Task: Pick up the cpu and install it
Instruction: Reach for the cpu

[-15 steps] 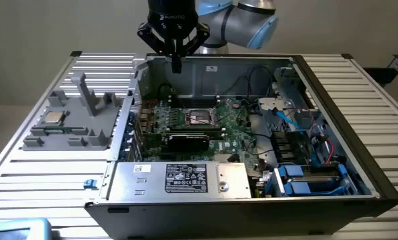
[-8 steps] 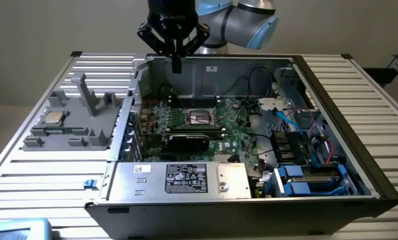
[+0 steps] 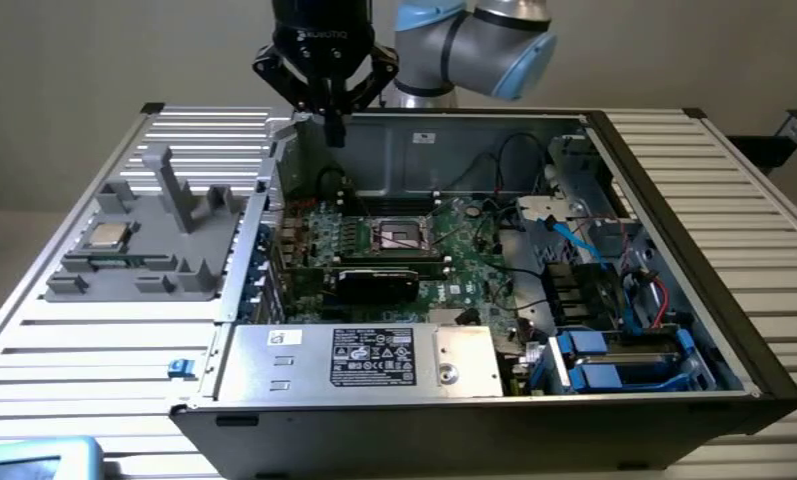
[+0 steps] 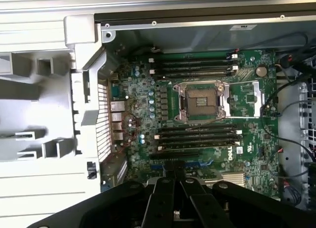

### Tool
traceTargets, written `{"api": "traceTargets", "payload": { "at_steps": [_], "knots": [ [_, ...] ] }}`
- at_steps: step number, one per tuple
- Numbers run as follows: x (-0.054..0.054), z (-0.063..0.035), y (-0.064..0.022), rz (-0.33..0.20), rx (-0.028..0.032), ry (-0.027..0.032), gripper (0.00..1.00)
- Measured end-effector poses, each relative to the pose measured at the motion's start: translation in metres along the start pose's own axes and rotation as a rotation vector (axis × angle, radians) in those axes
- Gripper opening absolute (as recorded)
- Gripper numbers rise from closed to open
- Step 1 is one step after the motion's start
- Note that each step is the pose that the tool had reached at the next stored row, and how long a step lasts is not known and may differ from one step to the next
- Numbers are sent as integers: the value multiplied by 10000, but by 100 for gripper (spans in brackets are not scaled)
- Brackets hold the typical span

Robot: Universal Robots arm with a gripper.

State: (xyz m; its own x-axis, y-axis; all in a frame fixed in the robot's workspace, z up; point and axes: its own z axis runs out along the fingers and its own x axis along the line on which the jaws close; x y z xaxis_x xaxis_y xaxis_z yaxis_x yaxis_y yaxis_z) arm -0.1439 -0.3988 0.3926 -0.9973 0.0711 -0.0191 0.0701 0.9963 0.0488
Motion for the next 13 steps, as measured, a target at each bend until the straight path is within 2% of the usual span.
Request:
{"api": "traceTargets", "payload": {
  "at_steps": [13],
  "knots": [
    [564,-13,-40,0,-1,-14,11]
  ]
}}
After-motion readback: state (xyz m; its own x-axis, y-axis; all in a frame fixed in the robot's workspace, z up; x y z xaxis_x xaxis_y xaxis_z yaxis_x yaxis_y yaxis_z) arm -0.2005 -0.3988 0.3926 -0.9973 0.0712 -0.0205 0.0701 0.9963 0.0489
